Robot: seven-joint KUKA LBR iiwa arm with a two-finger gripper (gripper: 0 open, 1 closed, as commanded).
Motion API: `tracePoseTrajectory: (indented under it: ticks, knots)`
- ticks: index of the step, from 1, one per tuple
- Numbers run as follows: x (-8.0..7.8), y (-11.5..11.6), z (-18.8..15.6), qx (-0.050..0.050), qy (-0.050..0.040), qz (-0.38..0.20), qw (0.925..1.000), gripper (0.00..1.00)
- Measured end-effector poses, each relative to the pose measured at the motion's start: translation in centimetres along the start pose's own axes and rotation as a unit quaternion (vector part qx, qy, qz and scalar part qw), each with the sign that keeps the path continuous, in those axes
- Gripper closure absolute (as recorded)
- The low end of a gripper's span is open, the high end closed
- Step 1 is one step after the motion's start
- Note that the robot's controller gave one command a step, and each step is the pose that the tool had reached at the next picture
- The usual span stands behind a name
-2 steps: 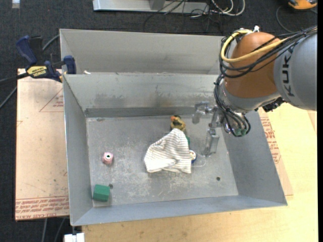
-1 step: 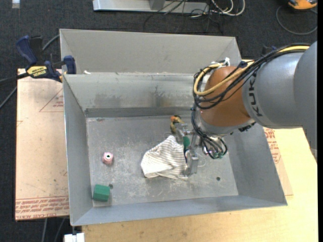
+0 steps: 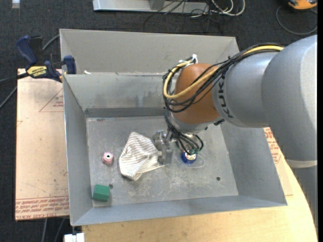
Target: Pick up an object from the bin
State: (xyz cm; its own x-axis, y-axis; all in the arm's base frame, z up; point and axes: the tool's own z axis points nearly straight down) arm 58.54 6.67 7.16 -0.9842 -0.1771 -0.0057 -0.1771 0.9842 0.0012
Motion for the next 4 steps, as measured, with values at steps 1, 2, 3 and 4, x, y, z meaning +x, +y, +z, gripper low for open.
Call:
tracePoseTrajectory:
  ticks: [1,2,3,4]
  knots:
    - [0.0,0.0,0.0,0.0,0.0,0.0,1.0,1.0]
    - [-1.5,0.0,0.1,0.0,-0.0023,0.003,1.0,0.0]
    - [-1.5,0.0,0.1,0.0,-0.0023,0.003,1.0,0.0]
    - [-3.8,4.3,0.1,0.0,-0.0046,-0.053,0.9986,0.0]
